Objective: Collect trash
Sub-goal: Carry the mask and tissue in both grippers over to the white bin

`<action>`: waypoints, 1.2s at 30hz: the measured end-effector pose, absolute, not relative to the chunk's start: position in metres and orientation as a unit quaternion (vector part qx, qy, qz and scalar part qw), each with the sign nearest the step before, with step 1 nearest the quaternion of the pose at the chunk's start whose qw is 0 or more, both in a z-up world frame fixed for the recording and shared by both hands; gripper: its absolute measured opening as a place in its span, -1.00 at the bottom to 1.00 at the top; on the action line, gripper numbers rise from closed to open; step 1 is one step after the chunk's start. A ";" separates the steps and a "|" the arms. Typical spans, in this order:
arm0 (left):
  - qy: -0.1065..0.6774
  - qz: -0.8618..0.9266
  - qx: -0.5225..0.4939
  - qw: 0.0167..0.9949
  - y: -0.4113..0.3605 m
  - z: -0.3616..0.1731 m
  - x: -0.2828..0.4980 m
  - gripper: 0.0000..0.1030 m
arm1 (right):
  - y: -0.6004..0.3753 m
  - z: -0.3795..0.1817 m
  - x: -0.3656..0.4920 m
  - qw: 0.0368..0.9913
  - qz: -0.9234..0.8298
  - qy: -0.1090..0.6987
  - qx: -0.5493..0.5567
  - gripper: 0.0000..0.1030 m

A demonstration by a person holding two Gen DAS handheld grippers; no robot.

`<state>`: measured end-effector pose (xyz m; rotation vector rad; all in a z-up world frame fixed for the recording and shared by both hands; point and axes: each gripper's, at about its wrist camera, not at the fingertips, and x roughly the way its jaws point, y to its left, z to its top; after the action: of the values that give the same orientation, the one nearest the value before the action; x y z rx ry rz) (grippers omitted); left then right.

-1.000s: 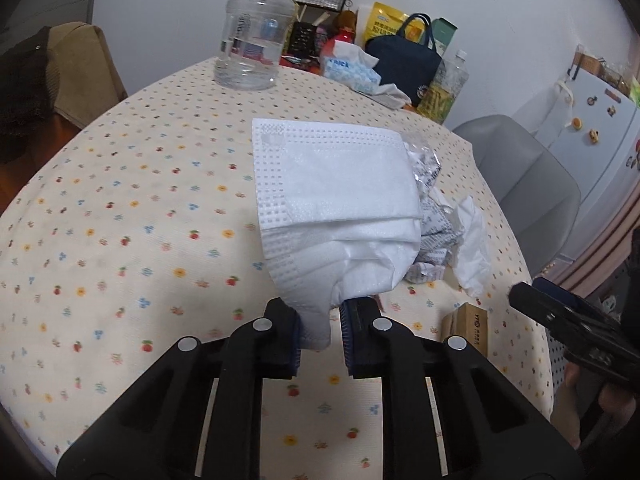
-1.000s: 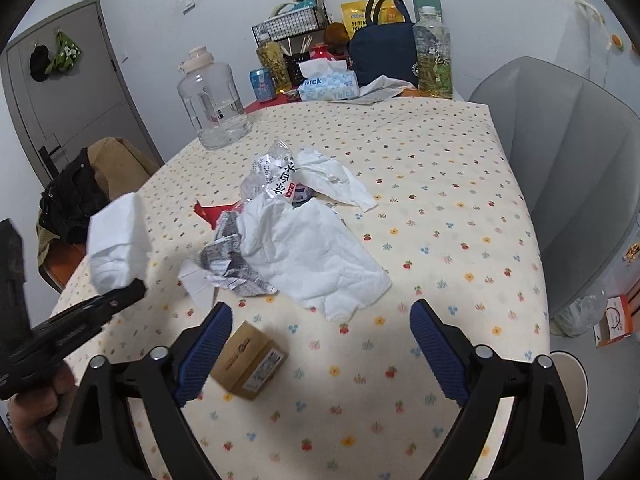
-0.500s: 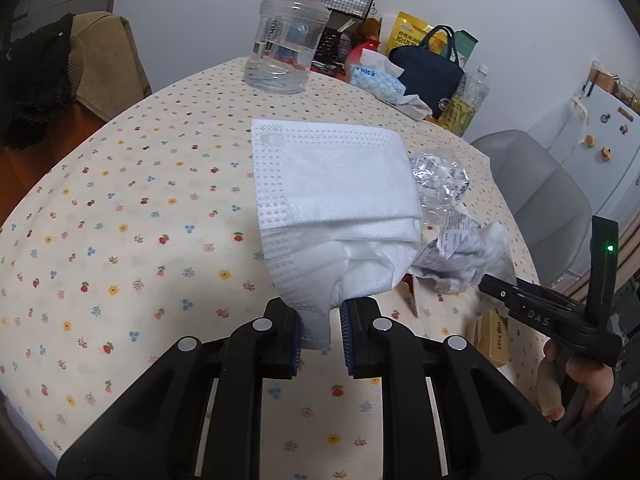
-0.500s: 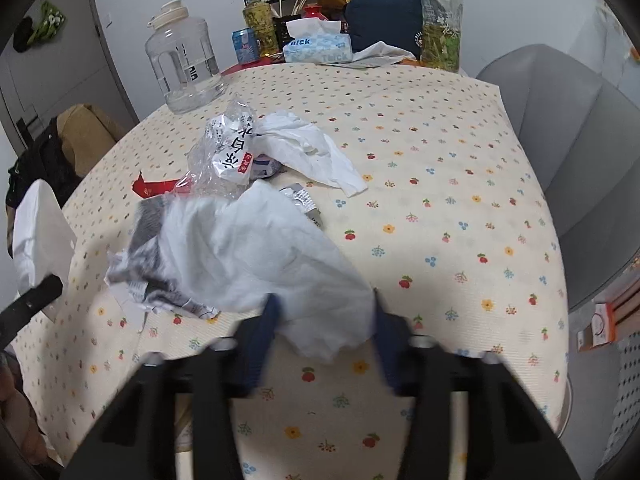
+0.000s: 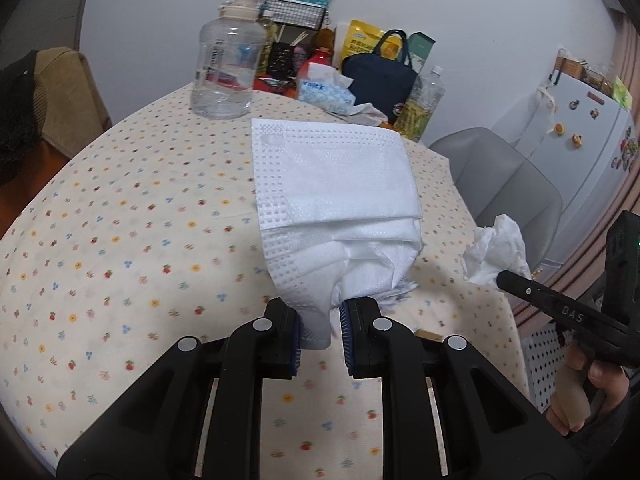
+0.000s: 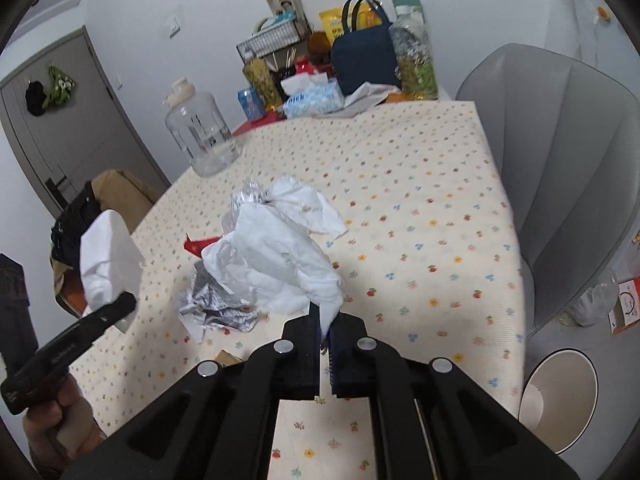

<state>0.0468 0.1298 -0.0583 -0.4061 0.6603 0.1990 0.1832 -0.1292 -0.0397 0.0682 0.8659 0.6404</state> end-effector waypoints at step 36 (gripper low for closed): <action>0.320 -0.108 -0.083 0.938 -0.096 0.004 0.164 -0.68 | -0.404 -0.033 0.160 0.921 0.074 0.361 0.128 -0.92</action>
<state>0.1641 -0.0963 0.0041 -0.1690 0.6528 -0.2204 0.1601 -0.4038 -0.0329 0.2621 0.7425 0.1511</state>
